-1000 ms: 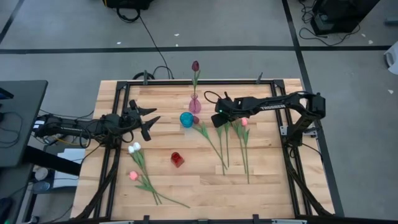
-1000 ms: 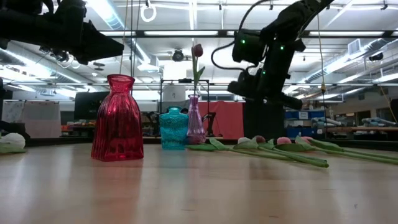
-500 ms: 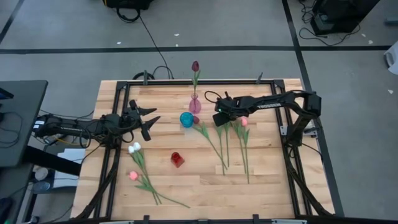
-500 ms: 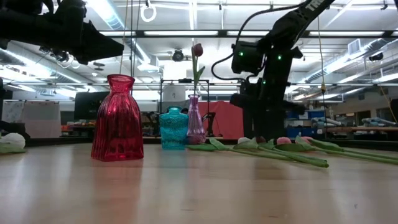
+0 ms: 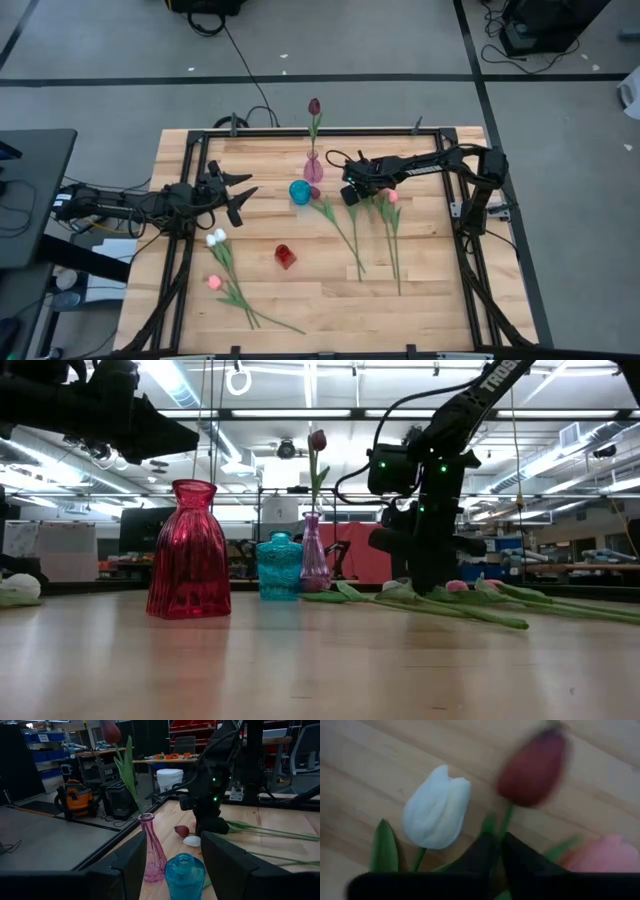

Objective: Sort flowers into vase by color
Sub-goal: Put the red flower into the pink vase

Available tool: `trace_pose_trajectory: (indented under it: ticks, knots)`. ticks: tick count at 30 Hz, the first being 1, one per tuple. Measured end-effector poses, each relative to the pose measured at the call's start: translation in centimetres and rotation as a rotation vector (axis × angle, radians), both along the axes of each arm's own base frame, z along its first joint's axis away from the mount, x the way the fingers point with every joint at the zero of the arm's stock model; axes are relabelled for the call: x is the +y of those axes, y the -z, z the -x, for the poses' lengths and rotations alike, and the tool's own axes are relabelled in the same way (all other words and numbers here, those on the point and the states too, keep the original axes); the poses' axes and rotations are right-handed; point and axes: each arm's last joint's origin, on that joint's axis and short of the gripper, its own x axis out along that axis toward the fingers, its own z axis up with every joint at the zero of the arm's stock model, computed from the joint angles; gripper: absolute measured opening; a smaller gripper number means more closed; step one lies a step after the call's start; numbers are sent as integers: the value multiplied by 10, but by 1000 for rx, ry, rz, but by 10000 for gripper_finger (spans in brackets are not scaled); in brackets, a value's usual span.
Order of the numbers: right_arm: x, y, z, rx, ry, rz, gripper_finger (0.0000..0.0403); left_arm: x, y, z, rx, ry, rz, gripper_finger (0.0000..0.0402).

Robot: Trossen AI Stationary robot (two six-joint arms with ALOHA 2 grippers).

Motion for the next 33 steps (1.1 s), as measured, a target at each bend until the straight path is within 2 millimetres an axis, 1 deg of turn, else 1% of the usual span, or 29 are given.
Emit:
trace_pose_trajectory:
  ticks: [1,2,5,7,9,13,16,18,19,22,26,31,33]
  knots:
    - [0,0,1,9,-13,2,22,0,0,0,0,0,0,192]
    - [0,-1,1,15,-26,5,14,0,0,0,1,0,0,192]
    - [0,-10,6,18,-21,41,20,0,0,0,2,0,0,192]
    - [-1,-24,3,-43,-19,88,21,0,0,0,4,0,0,192]
    - [1,-45,-5,-171,-61,149,14,0,0,0,4,0,0,192]
    - [16,-95,-24,-511,-260,328,8,0,0,0,-4,0,0,192]
    - [28,-131,-34,-723,-406,528,11,0,-1,0,-8,0,0,192]
    - [34,-148,-39,-820,-478,671,11,0,-1,0,-8,0,0,192]
    - [38,-154,-42,-851,-501,729,11,0,-1,0,-7,0,0,192]
    - [47,-161,-49,-872,-520,909,11,0,-1,0,-8,0,0,192]
    - [52,-169,-55,-900,-478,1116,11,0,0,0,-5,0,0,192]
    - [50,-182,-53,-998,-445,1276,11,0,-1,0,-7,0,0,192]
    - [49,-185,-52,-1019,-437,1311,11,0,-1,0,-6,0,0,192]
